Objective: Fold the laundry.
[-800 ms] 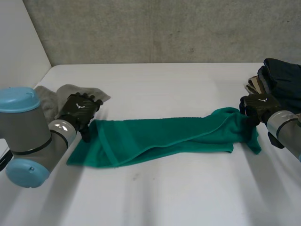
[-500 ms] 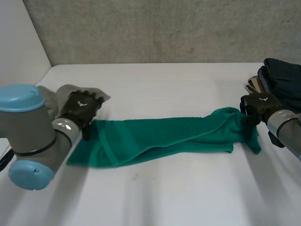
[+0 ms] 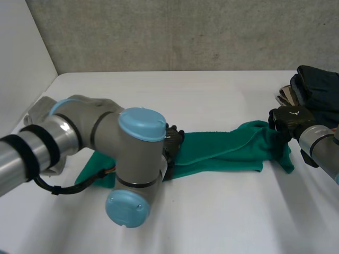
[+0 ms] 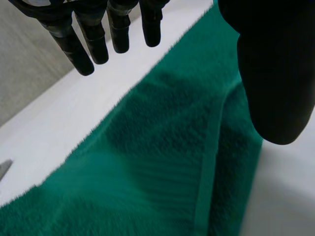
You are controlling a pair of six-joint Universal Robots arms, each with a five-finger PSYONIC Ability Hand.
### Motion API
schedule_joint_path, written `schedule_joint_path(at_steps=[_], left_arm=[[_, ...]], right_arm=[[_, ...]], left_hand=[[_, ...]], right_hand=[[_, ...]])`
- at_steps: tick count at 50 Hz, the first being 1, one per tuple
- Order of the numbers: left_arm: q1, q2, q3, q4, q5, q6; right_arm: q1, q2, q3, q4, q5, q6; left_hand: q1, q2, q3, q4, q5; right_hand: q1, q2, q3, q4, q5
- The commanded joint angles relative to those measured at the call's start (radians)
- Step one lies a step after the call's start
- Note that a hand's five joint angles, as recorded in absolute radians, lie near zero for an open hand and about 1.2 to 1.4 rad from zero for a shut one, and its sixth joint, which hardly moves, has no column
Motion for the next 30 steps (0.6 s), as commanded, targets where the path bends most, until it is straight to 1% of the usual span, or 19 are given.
schedule_joint_path(at_steps=[1, 5, 9, 10, 11, 16, 18, 19, 22, 23, 25, 29, 30], left_arm=[[-0.009, -0.064, 0.079, -0.043, -0.068, 0.008], [-0.008, -0.087, 0.103, -0.030, -0.105, 0.032], [0.005, -0.099, 0.121, -0.011, -0.144, 0.081], [0.008, -0.098, 0.122, -0.008, -0.147, 0.088], [0.015, -0.093, 0.119, 0.002, -0.153, 0.095], [0.046, -0.073, 0.104, 0.044, -0.138, 0.114], [0.058, -0.072, 0.099, 0.052, -0.121, 0.117], [0.067, -0.072, 0.095, 0.052, -0.098, 0.123], [0.078, -0.072, 0.092, 0.052, -0.056, 0.126], [0.081, -0.070, 0.087, 0.047, -0.035, 0.128], [0.086, -0.067, 0.086, 0.044, -0.021, 0.129], [0.100, -0.024, 0.070, 0.012, -0.030, 0.132], [0.109, 0.012, 0.054, -0.009, -0.038, 0.132]], right_arm=[[0.000, 0.002, 0.001, -0.005, -0.002, -0.001], [0.000, 0.004, 0.001, -0.008, -0.002, -0.002], [0.000, 0.002, 0.004, -0.008, -0.002, -0.009], [0.000, 0.001, 0.004, -0.008, 0.000, -0.009], [0.000, -0.001, 0.006, -0.010, 0.000, -0.012], [0.001, -0.002, 0.007, -0.010, -0.004, -0.012], [0.001, -0.005, 0.007, -0.010, -0.004, -0.012], [0.004, -0.007, 0.007, -0.008, -0.004, -0.012], [0.011, -0.009, 0.009, -0.004, -0.004, -0.013], [0.014, -0.013, 0.011, -0.002, -0.004, -0.013], [0.015, -0.018, 0.012, -0.001, -0.004, -0.015], [0.024, -0.051, 0.001, 0.024, 0.001, -0.048], [0.026, -0.082, 0.001, 0.050, 0.003, -0.085]], left_hand=[[-0.020, -0.034, -0.035, -0.026, -0.049], [-0.020, -0.034, -0.035, -0.026, -0.049], [0.165, 0.152, 0.150, 0.159, 0.136], [0.223, 0.210, 0.209, 0.218, 0.195], [0.372, 0.359, 0.357, 0.366, 0.344], [0.678, 0.665, 0.664, 0.673, 0.650], [0.843, 0.830, 0.828, 0.837, 0.814], [0.980, 0.967, 0.965, 0.974, 0.952], [1.160, 1.147, 1.145, 1.154, 1.132], [1.201, 1.188, 1.186, 1.195, 1.173], [1.201, 1.188, 1.186, 1.196, 1.173], [1.201, 1.188, 1.186, 1.196, 1.173], [1.201, 1.188, 1.186, 1.196, 1.173]], right_hand=[[0.252, 0.217, 0.208, 0.198, 0.230], [0.252, 0.217, 0.208, 0.198, 0.230], [0.252, 0.217, 0.208, 0.198, 0.230], [0.252, 0.217, 0.208, 0.198, 0.230], [0.252, 0.217, 0.208, 0.198, 0.230], [0.252, 0.217, 0.208, 0.198, 0.230], [0.252, 0.217, 0.208, 0.198, 0.230], [0.252, 0.217, 0.208, 0.198, 0.230], [0.252, 0.217, 0.208, 0.198, 0.230], [0.252, 0.217, 0.208, 0.198, 0.230], [0.252, 0.217, 0.208, 0.198, 0.230], [0.252, 0.217, 0.208, 0.198, 0.230], [0.252, 0.217, 0.208, 0.198, 0.230]])
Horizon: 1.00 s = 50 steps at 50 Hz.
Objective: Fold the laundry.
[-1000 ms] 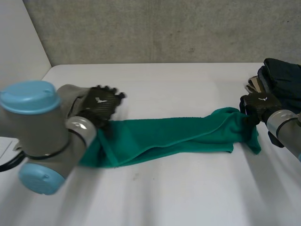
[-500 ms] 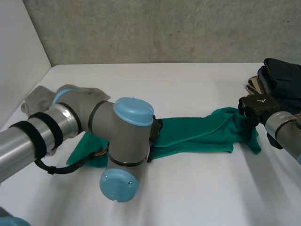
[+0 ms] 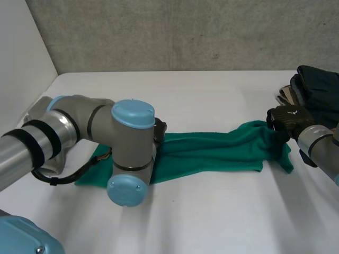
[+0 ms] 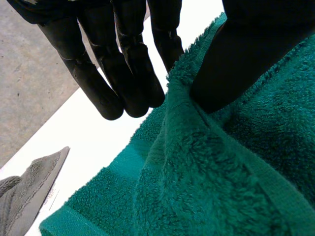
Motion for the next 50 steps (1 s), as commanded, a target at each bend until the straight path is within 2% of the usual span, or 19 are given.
schedule_joint_path(at_steps=[1, 6, 7, 11, 14, 19, 23, 26, 30, 34, 37, 38, 41, 42, 46, 50], left_arm=[[0.027, 0.102, -0.044, -0.057, 0.004, 0.001], [0.065, 0.315, -0.136, -0.073, 0.028, 0.004], [0.076, 0.403, -0.170, -0.071, 0.045, 0.004], [0.103, 0.579, -0.225, -0.073, 0.094, 0.032], [0.120, 0.639, -0.242, -0.091, 0.123, 0.084], [0.197, 0.642, -0.250, -0.227, 0.174, 0.222], [0.243, 0.544, -0.218, -0.277, 0.211, 0.260], [0.261, 0.463, -0.170, -0.257, 0.231, 0.257], [0.271, 0.325, -0.051, -0.192, 0.260, 0.234], [0.278, 0.211, 0.115, -0.061, 0.275, 0.207], [0.291, 0.171, 0.251, 0.102, 0.278, 0.171], [0.297, 0.171, 0.308, 0.196, 0.262, 0.144], [0.301, 0.194, 0.364, 0.311, 0.225, 0.086], [0.301, 0.226, 0.377, 0.384, 0.196, 0.044], [0.300, 0.300, 0.368, 0.531, 0.168, -0.019], [0.303, 0.338, 0.327, 0.570, 0.192, -0.020]], right_arm=[[0.012, -0.082, -0.008, 0.059, 0.006, -0.084], [0.012, -0.244, -0.022, 0.117, 0.002, -0.205], [0.012, -0.270, -0.030, 0.127, 0.002, -0.223], [0.012, -0.405, -0.102, 0.226, 0.008, -0.294], [0.005, -0.416, -0.151, 0.318, 0.003, -0.302], [0.024, -0.329, -0.238, 0.530, -0.026, -0.389], [0.046, -0.231, -0.281, 0.585, -0.015, -0.493], [0.069, -0.168, -0.312, 0.567, 0.009, -0.509], [0.129, -0.060, -0.376, 0.481, 0.057, -0.458], [0.158, 0.044, -0.473, 0.331, 0.103, -0.411], [0.173, 0.098, -0.579, 0.152, 0.156, -0.374], [0.175, 0.105, -0.623, 0.042, 0.182, -0.353], [0.172, 0.096, -0.665, -0.137, 0.224, -0.308], [0.173, 0.078, -0.665, -0.250, 0.250, -0.262], [0.173, -0.017, -0.630, -0.489, 0.268, -0.166], [0.175, -0.079, -0.593, -0.533, 0.233, -0.144]], left_hand=[[0.238, 0.204, 0.212, 0.204, 0.229], [0.238, 0.204, 0.212, 0.204, 0.229], [0.238, 0.204, 0.212, 0.204, 0.229], [0.238, 0.204, 0.212, 0.204, 0.229], [0.238, 0.204, 0.212, 0.204, 0.229], [0.238, 0.204, 0.212, 0.204, 0.229], [0.238, 0.204, 0.212, 0.204, 0.229], [0.238, 0.204, 0.212, 0.204, 0.229], [0.238, 0.204, 0.212, 0.204, 0.229], [0.238, 0.204, 0.212, 0.204, 0.229], [0.238, 0.204, 0.212, 0.204, 0.229], [0.238, 0.204, 0.212, 0.204, 0.229], [0.238, 0.204, 0.212, 0.204, 0.229], [0.238, 0.204, 0.212, 0.204, 0.229], [0.238, 0.204, 0.212, 0.204, 0.229], [0.238, 0.204, 0.212, 0.204, 0.229]], right_hand=[[0.252, 0.218, 0.208, 0.198, 0.230], [0.252, 0.218, 0.208, 0.198, 0.230], [0.252, 0.218, 0.208, 0.198, 0.230], [0.252, 0.218, 0.208, 0.198, 0.230], [0.252, 0.218, 0.208, 0.198, 0.230], [0.252, 0.218, 0.208, 0.198, 0.230], [0.252, 0.218, 0.208, 0.198, 0.230], [0.252, 0.218, 0.208, 0.198, 0.230], [0.252, 0.218, 0.208, 0.198, 0.230], [0.252, 0.218, 0.208, 0.198, 0.230], [0.252, 0.218, 0.208, 0.198, 0.230], [0.252, 0.218, 0.208, 0.198, 0.230], [0.252, 0.218, 0.208, 0.198, 0.230], [0.252, 0.218, 0.208, 0.198, 0.230], [0.252, 0.218, 0.208, 0.198, 0.230], [0.252, 0.218, 0.208, 0.198, 0.230]])
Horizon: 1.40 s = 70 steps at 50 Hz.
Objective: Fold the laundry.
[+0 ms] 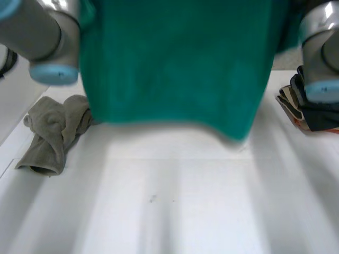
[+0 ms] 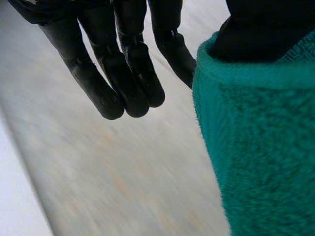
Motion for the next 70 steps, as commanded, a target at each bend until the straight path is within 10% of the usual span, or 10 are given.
schedule_joint_path(at_steps=[1, 23, 34, 43, 70], left_arm=[[0.002, 0.105, -0.063, 0.135, 0.003, -0.050], [0.031, 0.114, -0.843, -0.003, 0.144, 0.023], [0.058, 0.069, -0.864, -0.005, 0.149, 0.103], [0.066, 0.095, -0.861, -0.006, 0.146, 0.076], [0.088, 0.095, -0.826, -0.092, 0.110, 0.043]], right_arm=[[-0.005, -0.135, 0.064, -0.202, -0.032, 0.089], [-0.008, -0.081, 0.595, 0.193, -0.231, 0.044], [-0.057, 0.100, 0.537, 0.200, -0.167, 0.223], [-0.072, 0.118, 0.512, 0.220, -0.089, 0.420], [-0.110, 0.126, 0.525, 0.405, -0.132, 0.440]], left_hand=[[0.238, 0.201, 0.210, 0.202, 0.229], [0.238, 0.201, 0.210, 0.202, 0.229], [0.238, 0.201, 0.210, 0.202, 0.229], [0.238, 0.201, 0.210, 0.202, 0.229], [0.238, 0.201, 0.210, 0.202, 0.229]], right_hand=[[0.252, 0.218, 0.204, 0.197, 0.219], [0.252, 0.218, 0.204, 0.197, 0.219], [0.246, 0.211, 0.198, 0.191, 0.213], [-0.400, -0.434, -0.448, -0.455, -0.433], [-0.157, -0.192, -0.205, -0.212, -0.190]])
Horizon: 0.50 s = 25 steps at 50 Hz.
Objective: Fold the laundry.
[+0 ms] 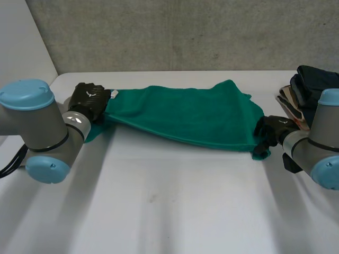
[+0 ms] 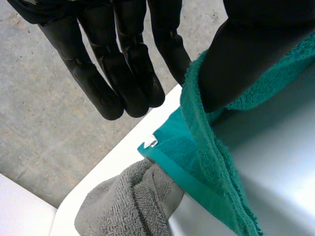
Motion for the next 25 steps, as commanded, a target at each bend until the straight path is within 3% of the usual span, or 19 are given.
schedule_joint_path(at_steps=[1, 4, 10, 14, 16, 19, 22, 25], left_arm=[[0.000, -0.002, 0.007, -0.032, -0.005, -0.003], [-0.002, 0.003, 0.006, -0.045, -0.006, -0.004], [-0.009, 0.061, -0.028, -0.140, -0.010, 0.009], [-0.012, 0.165, -0.077, -0.341, -0.013, 0.098], [-0.012, 0.240, -0.121, -0.532, -0.013, 0.208], [-0.009, 0.282, -0.164, -0.682, -0.010, 0.305], [-0.012, 0.284, -0.191, -0.781, 0.003, 0.383], [-0.015, 0.268, -0.189, -0.770, 0.006, 0.413]], right_arm=[[-0.002, -0.006, 0.034, -0.017, 0.009, -0.072], [-0.008, -0.006, 0.037, -0.017, 0.014, -0.117], [-0.027, -0.041, 0.069, 0.035, 0.003, -0.259], [-0.056, -0.196, 0.130, 0.135, -0.003, -0.529], [-0.094, -0.321, 0.199, 0.280, -0.008, -0.815], [-0.114, -0.389, 0.256, 0.390, -0.005, -1.008], [-0.120, -0.418, 0.291, 0.445, -0.008, -1.146], [-0.107, -0.411, 0.316, 0.426, -0.005, -1.180]], left_hand=[[0.238, 0.200, 0.208, 0.202, 0.229], [0.238, 0.200, 0.208, 0.202, 0.229], [0.238, 0.200, 0.208, 0.202, 0.229], [0.238, 0.200, 0.208, 0.202, 0.229], [0.238, 0.200, 0.208, 0.202, 0.229], [0.238, 0.200, 0.208, 0.202, 0.229], [0.238, 0.200, 0.208, 0.202, 0.229], [0.238, 0.200, 0.208, 0.202, 0.229]], right_hand=[[0.457, 0.459, 0.458, 0.461, 0.449], [0.696, 0.699, 0.697, 0.701, 0.688], [0.697, 0.699, 0.697, 0.701, 0.689], [0.697, 0.699, 0.697, 0.701, 0.689], [0.697, 0.699, 0.697, 0.701, 0.689], [0.697, 0.699, 0.697, 0.701, 0.689], [0.697, 0.699, 0.697, 0.701, 0.689], [0.697, 0.699, 0.697, 0.701, 0.689]])
